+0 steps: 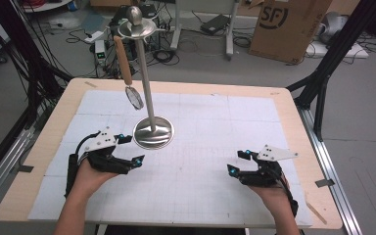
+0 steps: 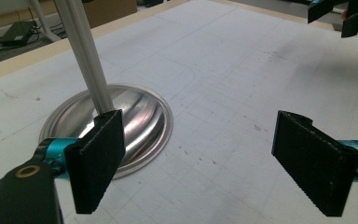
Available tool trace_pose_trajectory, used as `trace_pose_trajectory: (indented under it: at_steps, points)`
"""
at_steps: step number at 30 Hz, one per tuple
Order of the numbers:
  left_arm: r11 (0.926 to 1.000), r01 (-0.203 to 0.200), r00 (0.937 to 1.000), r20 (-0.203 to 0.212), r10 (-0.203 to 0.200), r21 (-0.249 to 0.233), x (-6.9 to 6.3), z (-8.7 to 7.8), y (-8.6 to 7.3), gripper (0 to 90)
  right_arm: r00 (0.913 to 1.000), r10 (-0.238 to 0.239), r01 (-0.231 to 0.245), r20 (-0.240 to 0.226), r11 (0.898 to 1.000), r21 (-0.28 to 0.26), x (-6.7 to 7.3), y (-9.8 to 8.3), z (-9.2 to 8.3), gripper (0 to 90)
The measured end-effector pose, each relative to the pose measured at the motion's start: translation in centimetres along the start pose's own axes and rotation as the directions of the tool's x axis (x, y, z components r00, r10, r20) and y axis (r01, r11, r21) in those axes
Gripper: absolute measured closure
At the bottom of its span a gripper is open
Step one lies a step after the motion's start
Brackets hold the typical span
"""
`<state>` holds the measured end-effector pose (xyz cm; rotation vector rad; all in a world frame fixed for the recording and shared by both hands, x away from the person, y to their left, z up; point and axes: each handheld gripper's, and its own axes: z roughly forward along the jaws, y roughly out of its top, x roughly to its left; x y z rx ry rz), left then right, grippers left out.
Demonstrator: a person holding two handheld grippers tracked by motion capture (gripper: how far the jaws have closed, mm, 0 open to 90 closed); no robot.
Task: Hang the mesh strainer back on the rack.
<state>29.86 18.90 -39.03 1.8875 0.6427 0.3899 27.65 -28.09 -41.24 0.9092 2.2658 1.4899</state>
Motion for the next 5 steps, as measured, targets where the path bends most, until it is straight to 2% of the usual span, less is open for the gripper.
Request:
trace_pose_trajectory:
  at_steps: [5]
  points:
    - [1.0000, 0.000, 1.0000, 0.004, 0.000, 0.002, -0.01, 0.14, -0.03, 17.9, 1.0000, -0.001, 0.001, -0.004, 1.000, 0.008, 0.10, -0.03, 0.11, 31.1]
